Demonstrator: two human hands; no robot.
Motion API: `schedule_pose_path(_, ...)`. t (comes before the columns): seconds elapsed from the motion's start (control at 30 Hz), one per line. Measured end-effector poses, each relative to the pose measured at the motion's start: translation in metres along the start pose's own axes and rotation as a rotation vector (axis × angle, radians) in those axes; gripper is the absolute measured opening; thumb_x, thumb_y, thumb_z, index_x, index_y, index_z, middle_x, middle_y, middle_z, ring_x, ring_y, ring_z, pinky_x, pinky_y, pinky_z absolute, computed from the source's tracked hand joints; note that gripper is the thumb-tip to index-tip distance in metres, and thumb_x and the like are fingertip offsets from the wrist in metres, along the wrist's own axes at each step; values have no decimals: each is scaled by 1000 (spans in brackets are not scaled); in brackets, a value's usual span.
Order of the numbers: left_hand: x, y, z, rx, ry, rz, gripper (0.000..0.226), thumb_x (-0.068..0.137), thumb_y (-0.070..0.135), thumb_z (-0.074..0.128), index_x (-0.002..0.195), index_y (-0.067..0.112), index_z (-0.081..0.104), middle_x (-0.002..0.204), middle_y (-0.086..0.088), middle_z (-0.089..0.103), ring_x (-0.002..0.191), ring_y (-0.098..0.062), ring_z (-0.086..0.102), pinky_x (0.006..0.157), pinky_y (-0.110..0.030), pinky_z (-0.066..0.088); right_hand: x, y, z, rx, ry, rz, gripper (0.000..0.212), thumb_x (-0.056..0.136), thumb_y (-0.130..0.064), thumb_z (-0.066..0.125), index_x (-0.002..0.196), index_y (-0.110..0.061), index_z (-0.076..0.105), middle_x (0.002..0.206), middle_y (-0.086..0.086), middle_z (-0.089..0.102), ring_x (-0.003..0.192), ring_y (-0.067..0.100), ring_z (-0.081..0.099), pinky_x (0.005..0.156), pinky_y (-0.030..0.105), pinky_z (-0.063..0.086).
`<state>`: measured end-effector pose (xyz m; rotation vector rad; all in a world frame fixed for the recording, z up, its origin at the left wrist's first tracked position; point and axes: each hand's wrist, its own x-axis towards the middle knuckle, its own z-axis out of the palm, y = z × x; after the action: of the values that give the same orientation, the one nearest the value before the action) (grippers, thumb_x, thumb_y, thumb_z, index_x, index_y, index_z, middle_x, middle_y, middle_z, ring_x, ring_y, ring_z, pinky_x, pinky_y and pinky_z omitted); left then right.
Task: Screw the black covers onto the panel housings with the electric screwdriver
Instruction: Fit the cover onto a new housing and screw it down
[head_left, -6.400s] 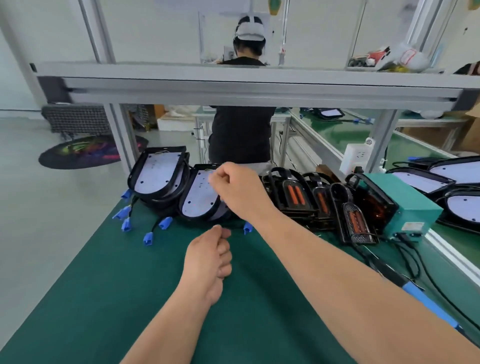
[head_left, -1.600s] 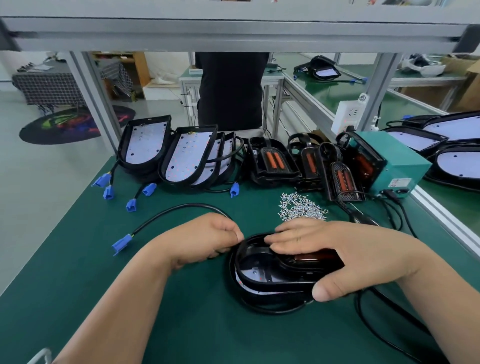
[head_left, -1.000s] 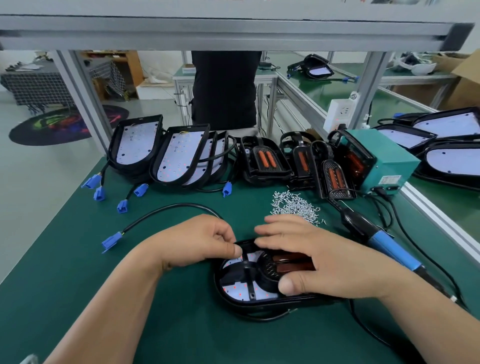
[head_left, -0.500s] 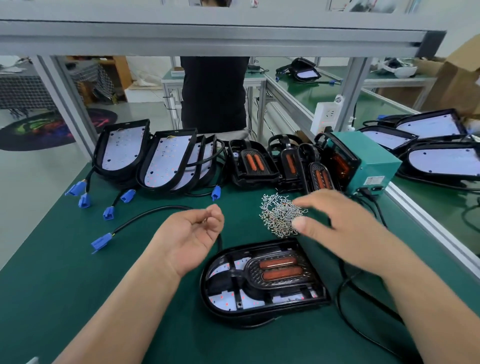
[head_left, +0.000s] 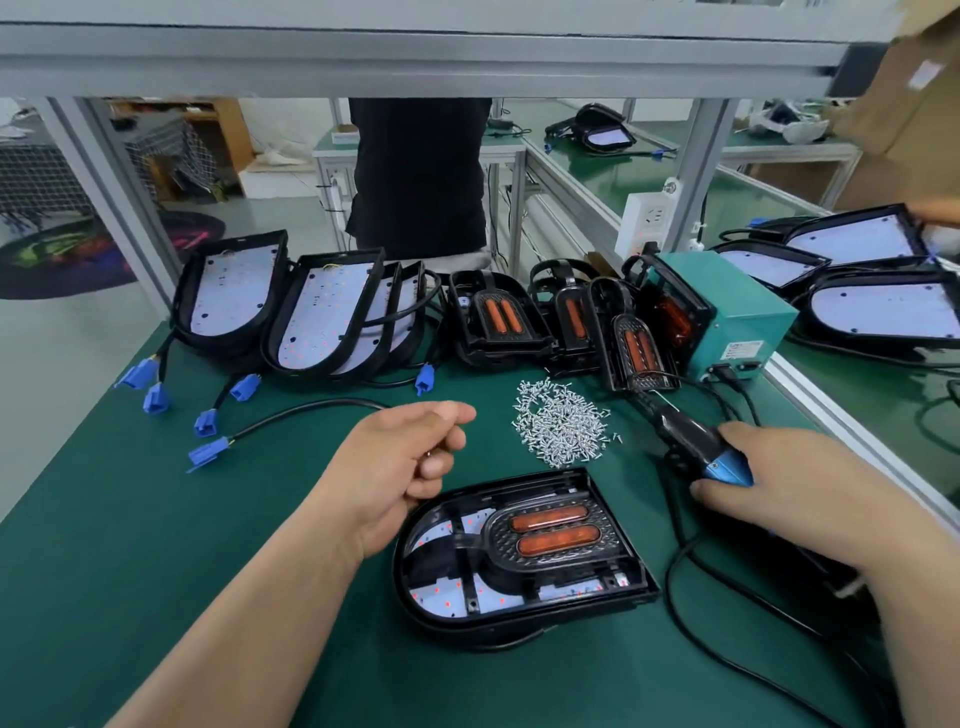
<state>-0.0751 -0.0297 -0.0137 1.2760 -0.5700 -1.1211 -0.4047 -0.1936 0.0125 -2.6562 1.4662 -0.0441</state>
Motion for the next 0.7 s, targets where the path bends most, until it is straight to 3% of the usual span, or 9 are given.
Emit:
schedule_pose_path(0.1,1,-2,0,-13,-6,-14,29,107,25,59,120,3,72,74,1,58,55,-8,37,42,-17,26,-4,5,-4,165,25,4,38,83,-65,70,81,-29,56,66,-15,65,61,5,61,53,34,42)
schedule_pose_path(0.2,2,-2,0,-27,-8,-44,27,110,17,54,123,1,70,72,1,57,54,-8,37,42,-17,27,-8,14,-7,345,76,9,32,80,-70,72,97,-44,65,68,-14,67,63,4,61,56,33,44)
schedule_pose_path(0.27,2,-2,0,-15,-12,-48,23,109,10,52,120,-2,69,71,0,58,52,-8,37,42,-17,27,-10,20,-13,497,116,18,45,78,-75,72,111,-46,68,73,-12,70,61,6,63,58,33,51)
schedule_pose_path(0.37,2,-1,1,9,-32,-37,11,107,10,57,103,0,62,72,-3,62,51,-8,38,41,-17,26,-13,21,-26,846,162,30,62,75,-76,76,122,-37,69,89,1,79,72,22,75,60,33,60)
schedule_pose_path(0.47,5,0,1,31,-81,-35,15,104,16,63,95,4,63,76,-4,64,51,-7,37,41,-16,26,-10,9,-32,1258,186,-3,63,69,-72,86,112,-29,72,93,13,78,72,32,74,63,38,64)
schedule_pose_path(0.53,9,0,1,10,-90,-43,18,102,19,67,99,1,69,77,-4,64,51,-6,37,40,-15,27,0,-2,-35,1439,212,3,59,67,-65,91,106,-25,72,87,14,74,68,31,71,61,38,62)
schedule_pose_path(0.7,15,0,4,3,-142,-56,21,104,7,60,114,-1,77,83,-6,67,58,-8,42,45,-15,33,36,-30,-43,1736,259,72,58,72,-45,85,118,-13,69,77,6,67,61,22,61,57,32,56)
